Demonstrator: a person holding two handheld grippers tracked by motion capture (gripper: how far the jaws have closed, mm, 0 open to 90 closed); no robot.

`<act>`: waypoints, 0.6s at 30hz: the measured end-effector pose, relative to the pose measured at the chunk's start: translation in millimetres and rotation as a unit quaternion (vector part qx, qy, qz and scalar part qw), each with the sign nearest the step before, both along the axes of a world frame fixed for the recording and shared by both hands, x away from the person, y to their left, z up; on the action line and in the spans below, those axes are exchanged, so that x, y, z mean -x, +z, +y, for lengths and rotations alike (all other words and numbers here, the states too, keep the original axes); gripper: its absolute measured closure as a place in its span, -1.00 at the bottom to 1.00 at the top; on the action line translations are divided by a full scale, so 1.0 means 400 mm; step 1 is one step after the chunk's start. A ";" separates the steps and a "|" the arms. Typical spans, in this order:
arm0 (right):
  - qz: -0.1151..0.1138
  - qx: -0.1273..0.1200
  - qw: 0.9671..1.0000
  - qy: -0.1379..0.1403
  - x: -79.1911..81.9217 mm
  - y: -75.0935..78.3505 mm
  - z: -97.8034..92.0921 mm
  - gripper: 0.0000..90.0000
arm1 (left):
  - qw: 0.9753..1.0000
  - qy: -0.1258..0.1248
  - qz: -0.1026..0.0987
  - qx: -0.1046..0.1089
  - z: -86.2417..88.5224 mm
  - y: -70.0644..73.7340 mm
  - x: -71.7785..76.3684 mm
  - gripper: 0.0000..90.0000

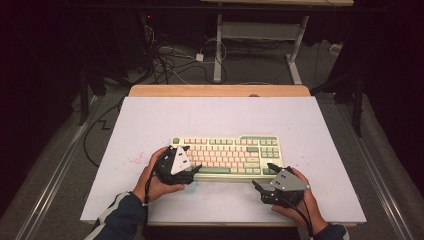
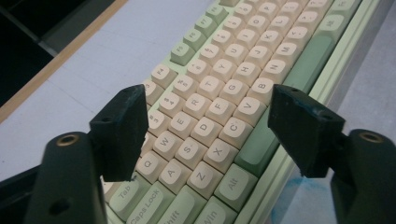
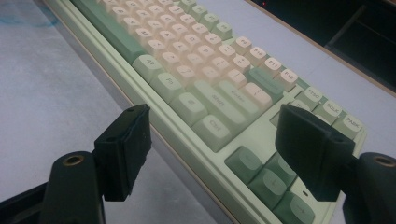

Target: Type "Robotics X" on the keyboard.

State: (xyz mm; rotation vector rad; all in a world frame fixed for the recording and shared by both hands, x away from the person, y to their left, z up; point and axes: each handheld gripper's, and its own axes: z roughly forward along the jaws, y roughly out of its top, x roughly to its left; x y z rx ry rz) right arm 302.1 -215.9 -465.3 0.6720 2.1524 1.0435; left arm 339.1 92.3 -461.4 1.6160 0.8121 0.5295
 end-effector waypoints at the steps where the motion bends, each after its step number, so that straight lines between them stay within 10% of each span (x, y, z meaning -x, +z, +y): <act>1: -0.001 0.000 1.000 0.000 0.000 0.001 0.000 -0.39 | 1.000 0.000 -0.003 0.001 0.003 -0.001 0.002 -0.49; 18: -0.006 -0.003 1.000 0.000 0.003 0.006 0.000 -0.39 | 1.000 0.019 -0.001 -0.009 0.092 -0.039 0.049 -0.47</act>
